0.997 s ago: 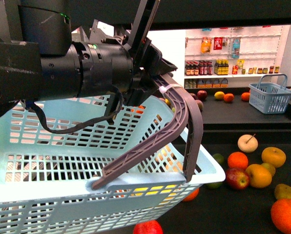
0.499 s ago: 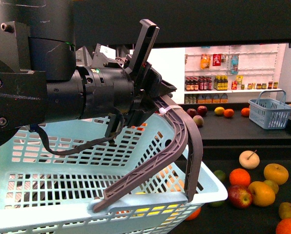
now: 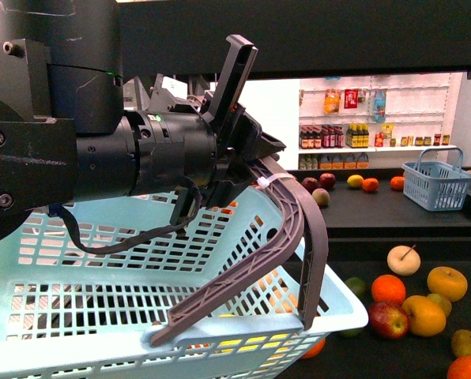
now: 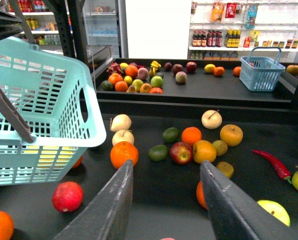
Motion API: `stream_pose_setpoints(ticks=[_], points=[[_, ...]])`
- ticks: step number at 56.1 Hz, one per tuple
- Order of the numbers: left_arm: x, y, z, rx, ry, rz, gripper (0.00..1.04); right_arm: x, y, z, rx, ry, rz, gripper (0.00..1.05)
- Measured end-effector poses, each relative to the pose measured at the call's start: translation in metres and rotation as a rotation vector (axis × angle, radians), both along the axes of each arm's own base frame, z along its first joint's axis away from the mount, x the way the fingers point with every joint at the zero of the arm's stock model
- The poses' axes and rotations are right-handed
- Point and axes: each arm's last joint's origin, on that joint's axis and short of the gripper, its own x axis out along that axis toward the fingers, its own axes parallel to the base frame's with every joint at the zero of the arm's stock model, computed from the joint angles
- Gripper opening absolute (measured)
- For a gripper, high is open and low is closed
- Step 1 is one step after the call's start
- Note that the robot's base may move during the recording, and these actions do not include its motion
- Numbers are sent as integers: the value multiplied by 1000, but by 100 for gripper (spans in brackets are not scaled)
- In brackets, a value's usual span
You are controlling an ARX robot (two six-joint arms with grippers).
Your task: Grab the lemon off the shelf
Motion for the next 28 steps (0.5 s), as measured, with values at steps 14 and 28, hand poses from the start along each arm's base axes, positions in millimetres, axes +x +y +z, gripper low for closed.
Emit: stream_pose_setpoints(ticks=[14, 28], points=[[0, 0, 0, 0, 0, 0, 9, 0, 0, 0, 0, 0, 0, 85], [0, 0, 0, 0, 0, 0, 9, 0, 0, 0, 0, 0, 0, 97]])
